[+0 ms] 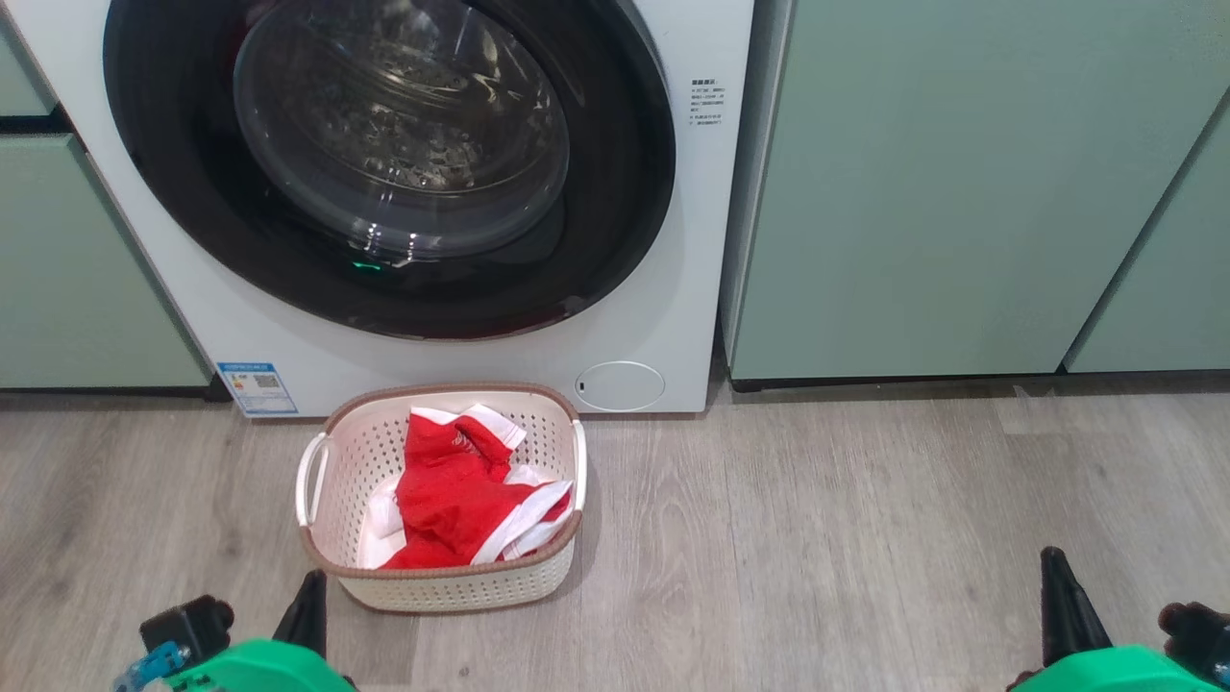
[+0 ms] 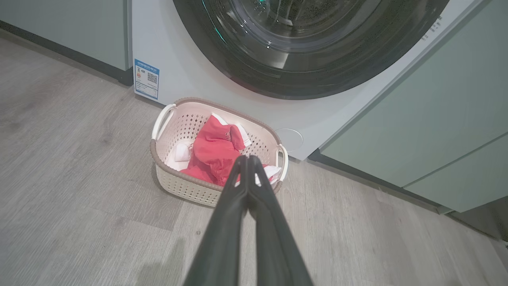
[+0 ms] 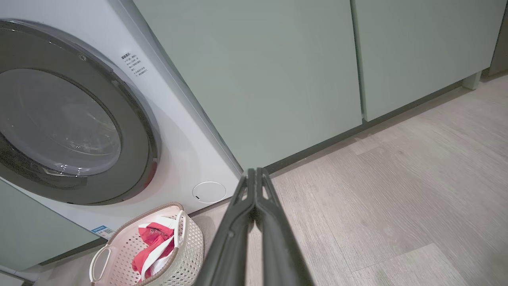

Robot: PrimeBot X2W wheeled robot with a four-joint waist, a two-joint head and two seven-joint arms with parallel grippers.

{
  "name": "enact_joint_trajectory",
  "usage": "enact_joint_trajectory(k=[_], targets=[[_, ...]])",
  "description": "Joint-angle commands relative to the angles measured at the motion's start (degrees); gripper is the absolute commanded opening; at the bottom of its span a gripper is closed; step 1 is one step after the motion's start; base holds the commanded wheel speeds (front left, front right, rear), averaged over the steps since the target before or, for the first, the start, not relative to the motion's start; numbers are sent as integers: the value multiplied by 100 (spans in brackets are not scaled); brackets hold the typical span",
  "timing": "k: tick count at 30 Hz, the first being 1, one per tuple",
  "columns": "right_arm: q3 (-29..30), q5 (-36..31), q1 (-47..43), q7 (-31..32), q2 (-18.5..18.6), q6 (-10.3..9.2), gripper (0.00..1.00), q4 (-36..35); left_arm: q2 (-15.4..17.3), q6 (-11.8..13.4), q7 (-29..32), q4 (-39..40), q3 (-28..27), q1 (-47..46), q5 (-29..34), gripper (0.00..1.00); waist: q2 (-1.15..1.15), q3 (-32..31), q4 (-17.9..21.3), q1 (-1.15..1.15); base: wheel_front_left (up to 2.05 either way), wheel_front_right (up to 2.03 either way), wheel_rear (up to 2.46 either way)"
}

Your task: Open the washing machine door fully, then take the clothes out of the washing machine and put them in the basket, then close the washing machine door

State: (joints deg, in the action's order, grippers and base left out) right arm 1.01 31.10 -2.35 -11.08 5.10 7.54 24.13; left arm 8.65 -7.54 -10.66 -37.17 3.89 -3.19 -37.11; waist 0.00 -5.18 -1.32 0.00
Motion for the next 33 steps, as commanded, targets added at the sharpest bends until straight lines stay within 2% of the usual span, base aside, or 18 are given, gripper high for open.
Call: enact_joint_trajectory(k=[1,33], targets=[[42,137,298,45,15,-1,0,-219,49,1,25,222,-130,-303,-118,0,0,5,2,0,0,0,0],[203,2016,472,584,-59,-2,0,-469,-148,2,557,881,-417,-301,-1813,0,0,172,42,0,0,0,0]])
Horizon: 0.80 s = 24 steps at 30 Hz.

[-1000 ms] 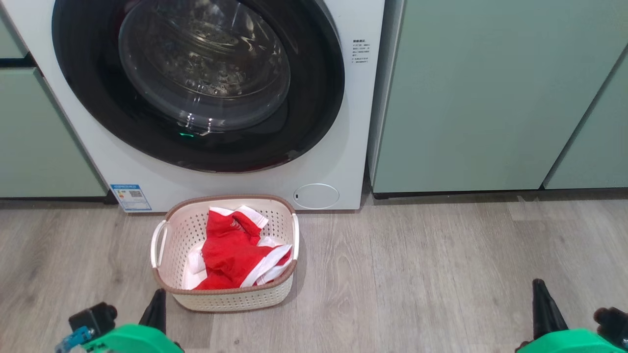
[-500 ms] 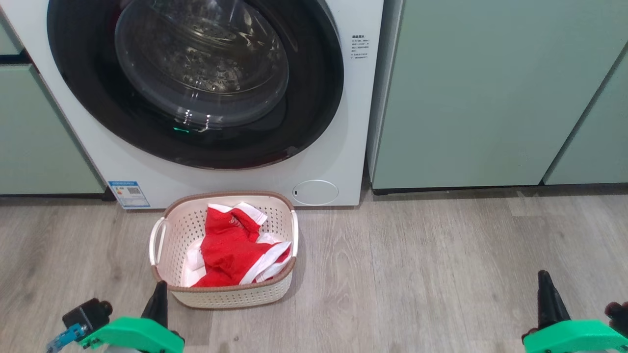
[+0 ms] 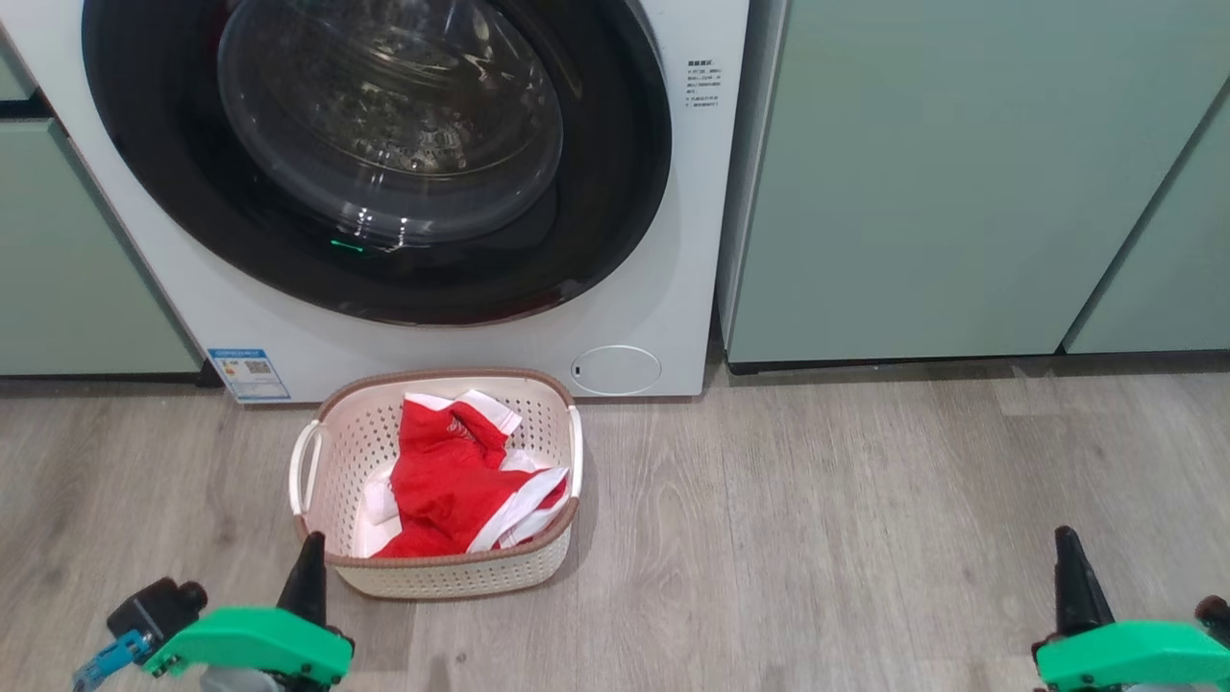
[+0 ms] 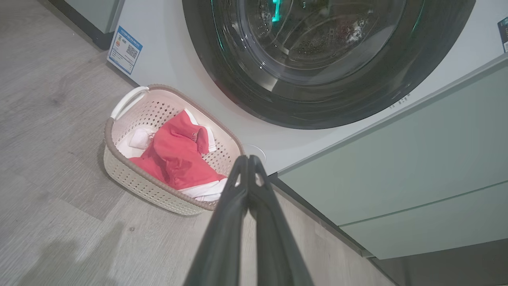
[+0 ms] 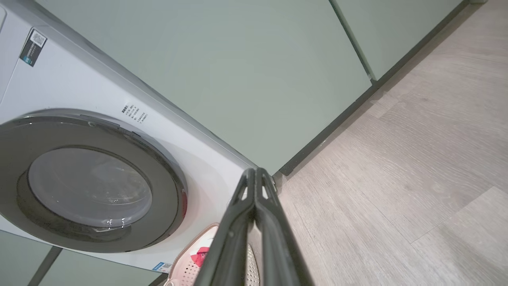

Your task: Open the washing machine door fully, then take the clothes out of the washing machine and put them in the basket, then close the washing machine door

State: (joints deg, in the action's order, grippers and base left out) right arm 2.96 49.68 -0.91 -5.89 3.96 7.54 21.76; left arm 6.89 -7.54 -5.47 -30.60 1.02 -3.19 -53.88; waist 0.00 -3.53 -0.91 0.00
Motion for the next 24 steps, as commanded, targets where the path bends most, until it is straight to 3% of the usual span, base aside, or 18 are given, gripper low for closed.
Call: enact_joint_trajectory(k=[1,24], targets=[[12,217,334,82,53,-2,0,-239,21,2,54,245,-138,-301,-188,0,0,12,3,0,0,0,0],[129,1568,460,471,-1,-3,0,-418,-120,3,438,718,-346,-301,-1408,0,0,133,32,0,0,0,0]])
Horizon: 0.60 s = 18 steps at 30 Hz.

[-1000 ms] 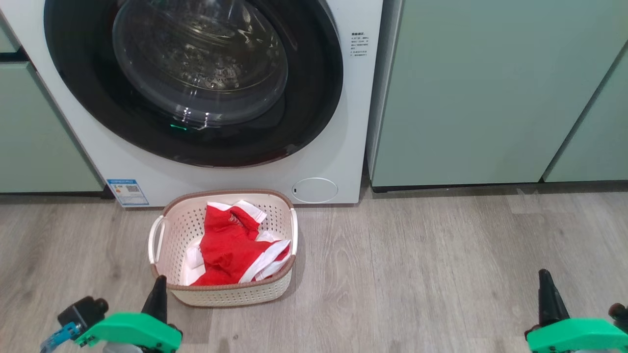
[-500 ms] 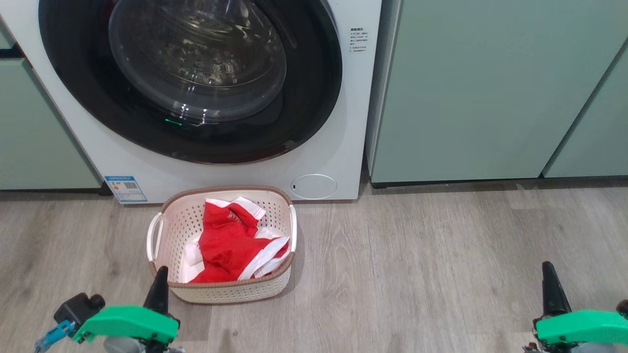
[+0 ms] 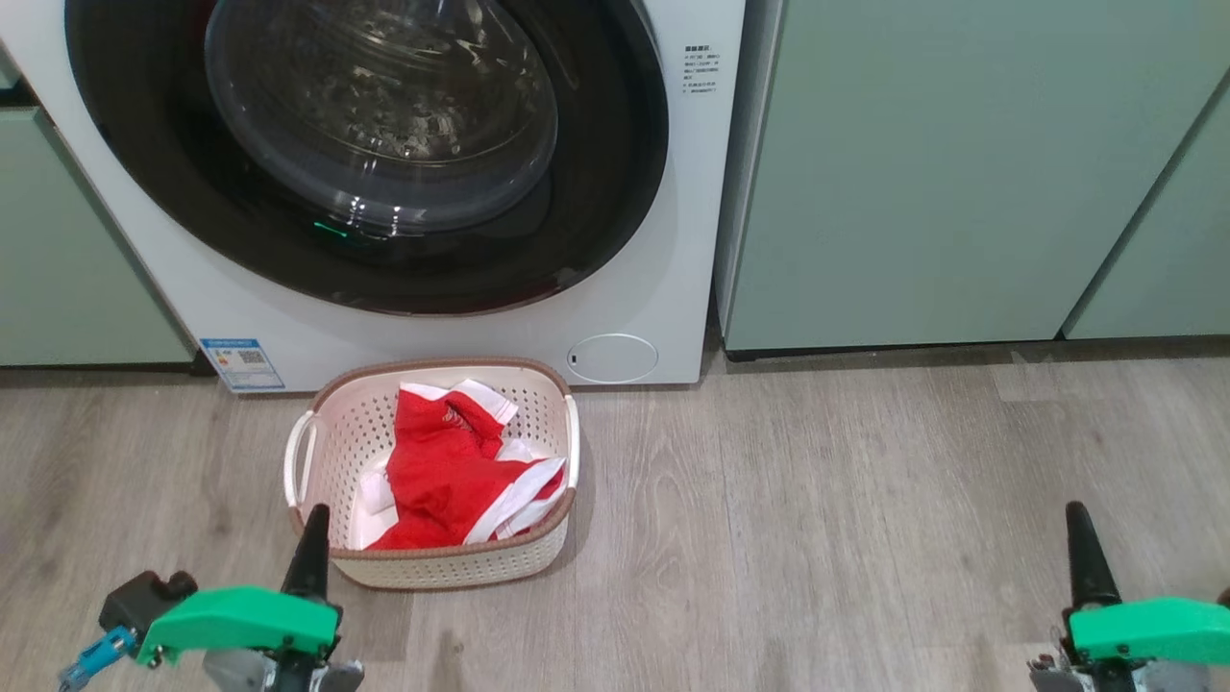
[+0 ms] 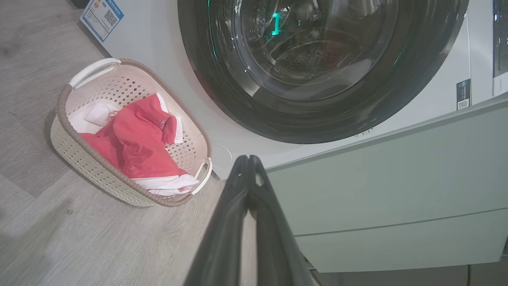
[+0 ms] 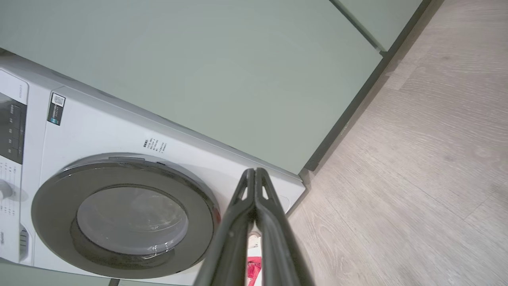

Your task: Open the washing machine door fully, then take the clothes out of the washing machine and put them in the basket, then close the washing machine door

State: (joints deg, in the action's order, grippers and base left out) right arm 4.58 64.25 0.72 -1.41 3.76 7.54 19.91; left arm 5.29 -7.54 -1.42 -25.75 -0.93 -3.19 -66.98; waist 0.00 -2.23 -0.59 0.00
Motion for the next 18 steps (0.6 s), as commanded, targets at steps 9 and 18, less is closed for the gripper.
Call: enact_joint_trajectory(k=[9,18], targets=[[17,696,352,191,-5,-4,0,-311,-22,4,199,437,-241,-301,-627,0,0,55,14,0,0,0,0],[63,1225,401,342,-26,-4,0,-381,-77,4,349,623,-322,-301,-1105,0,0,102,25,0,0,0,0]])
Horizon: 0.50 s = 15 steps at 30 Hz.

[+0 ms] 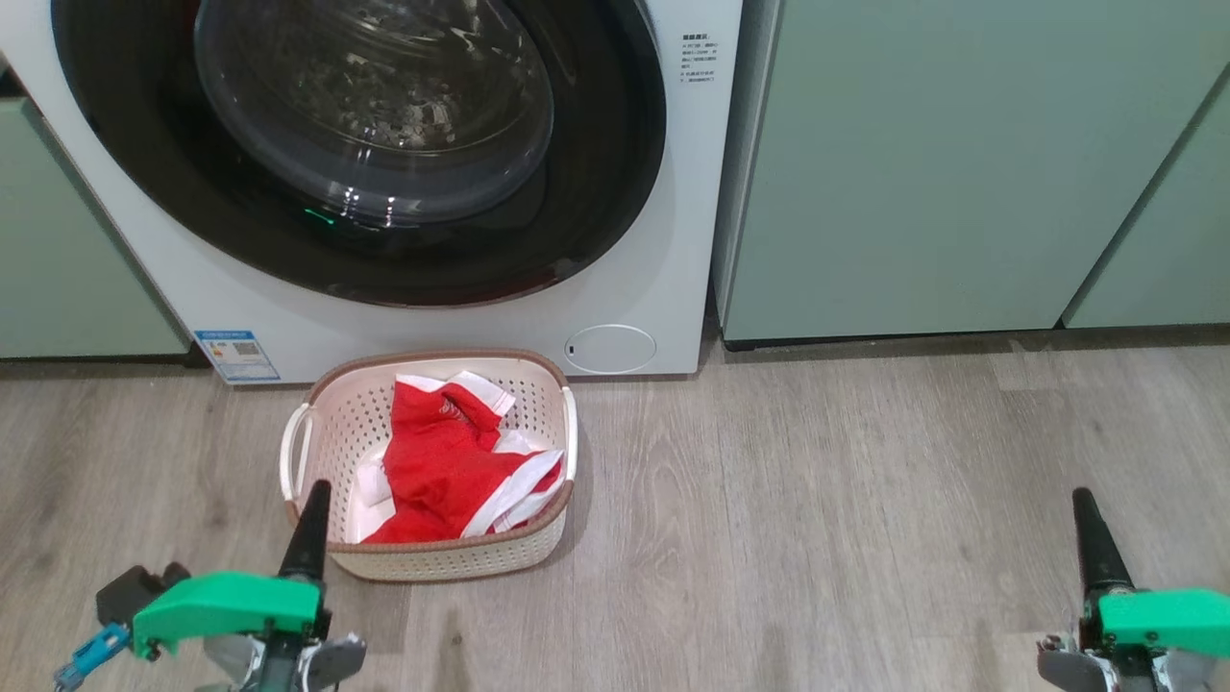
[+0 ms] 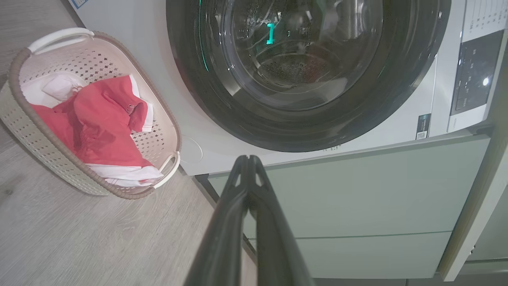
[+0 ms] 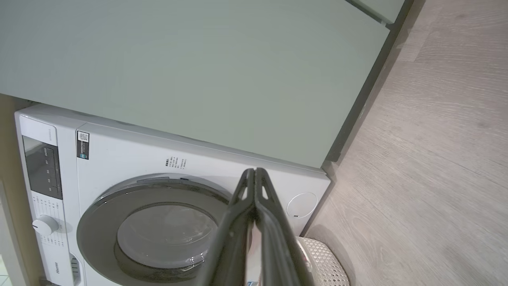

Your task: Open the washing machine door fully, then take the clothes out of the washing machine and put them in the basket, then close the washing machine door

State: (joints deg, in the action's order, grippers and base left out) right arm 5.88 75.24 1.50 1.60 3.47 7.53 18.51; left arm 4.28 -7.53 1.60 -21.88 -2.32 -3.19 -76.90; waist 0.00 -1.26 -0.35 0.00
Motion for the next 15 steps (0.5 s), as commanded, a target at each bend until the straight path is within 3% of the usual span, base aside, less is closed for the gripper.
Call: enact_joint_trajectory(k=[1,15], targets=[[-63,185,329,58,1,-3,0,-249,18,3,64,257,-191,-300,-166,0,0,9,2,0,0,0,0],[2,949,400,277,-29,-4,0,-350,-62,4,280,524,-308,-300,-855,0,0,77,19,0,0,0,0]])
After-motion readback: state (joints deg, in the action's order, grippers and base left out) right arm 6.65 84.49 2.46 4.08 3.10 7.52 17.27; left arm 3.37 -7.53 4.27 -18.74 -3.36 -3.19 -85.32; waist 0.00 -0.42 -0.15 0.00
